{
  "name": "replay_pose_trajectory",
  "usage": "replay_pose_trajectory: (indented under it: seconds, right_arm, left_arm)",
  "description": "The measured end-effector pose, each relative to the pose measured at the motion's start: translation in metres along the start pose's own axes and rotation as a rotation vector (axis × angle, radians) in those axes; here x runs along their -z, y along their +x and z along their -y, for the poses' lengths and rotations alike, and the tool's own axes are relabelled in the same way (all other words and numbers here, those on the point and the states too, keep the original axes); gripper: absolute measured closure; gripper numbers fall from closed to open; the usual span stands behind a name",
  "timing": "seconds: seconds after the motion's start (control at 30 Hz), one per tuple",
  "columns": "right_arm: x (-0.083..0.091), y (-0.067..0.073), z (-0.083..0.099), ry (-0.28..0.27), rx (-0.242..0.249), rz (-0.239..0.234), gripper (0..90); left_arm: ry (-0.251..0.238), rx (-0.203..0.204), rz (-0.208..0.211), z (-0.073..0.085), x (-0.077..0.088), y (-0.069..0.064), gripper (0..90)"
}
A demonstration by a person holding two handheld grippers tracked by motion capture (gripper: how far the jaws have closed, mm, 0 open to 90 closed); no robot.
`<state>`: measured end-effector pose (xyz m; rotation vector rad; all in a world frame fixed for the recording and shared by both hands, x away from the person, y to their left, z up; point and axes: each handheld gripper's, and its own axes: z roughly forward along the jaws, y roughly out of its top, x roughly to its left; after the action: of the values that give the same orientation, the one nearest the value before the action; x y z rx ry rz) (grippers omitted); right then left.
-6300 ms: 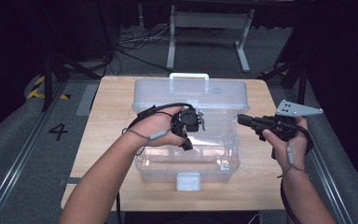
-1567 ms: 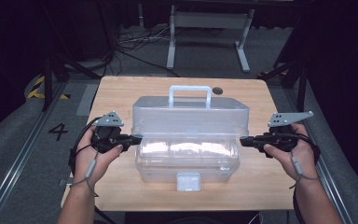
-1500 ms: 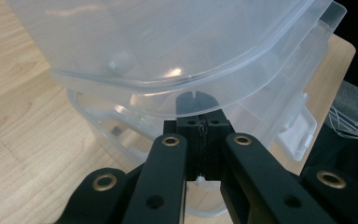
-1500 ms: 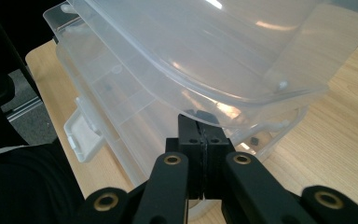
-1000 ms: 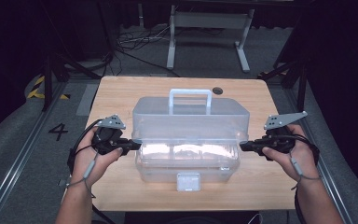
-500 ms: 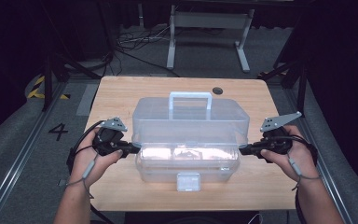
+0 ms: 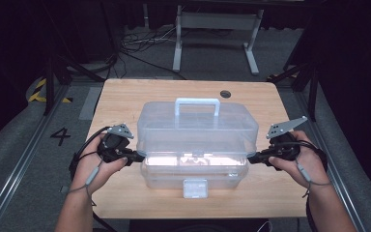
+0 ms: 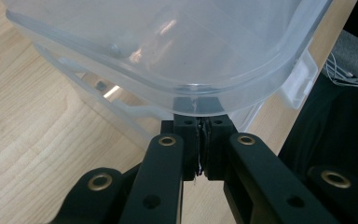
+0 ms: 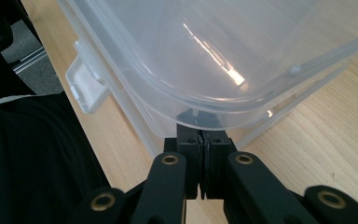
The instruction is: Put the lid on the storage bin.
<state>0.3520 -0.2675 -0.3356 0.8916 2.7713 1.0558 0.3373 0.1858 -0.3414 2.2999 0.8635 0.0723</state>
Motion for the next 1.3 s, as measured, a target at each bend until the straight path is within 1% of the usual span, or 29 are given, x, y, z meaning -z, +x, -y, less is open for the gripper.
replay_pose_trajectory:
  seconds: [0.27,0.53,0.8,0.9,1.07,1.3]
  right_arm:
    - [-0.0038,-0.0004,0.0006,0.036,0.005,-0.008,88.2]
    - [-0.0037,-0.0008,0.0011,0.048,0.006,-0.010,88.2]
    - [-0.0030,-0.0003,0.0017,0.065,0.011,-0.017,88.1]
    - [-0.0032,-0.0003,0.0022,0.076,0.011,-0.021,88.1]
    - [-0.0033,0.0001,0.0029,0.098,0.014,-0.019,88.7]
    - [-0.0049,0.0007,0.0034,0.120,0.029,-0.028,88.5]
  left_arm:
    - [0.028,-0.005,0.006,0.0012,-0.0008,0.0004,87.2]
    - [0.044,-0.012,0.002,0.0013,-0.0006,-0.0003,87.2]
    - [0.062,-0.015,0.009,0.0023,-0.0004,-0.0013,87.2]
    - [0.076,-0.022,0.013,0.0026,-0.0012,-0.0009,87.1]
    - [0.099,-0.021,0.014,0.0029,-0.0037,-0.0020,87.2]
    - [0.126,-0.028,0.018,0.0033,-0.0055,-0.0020,87.5]
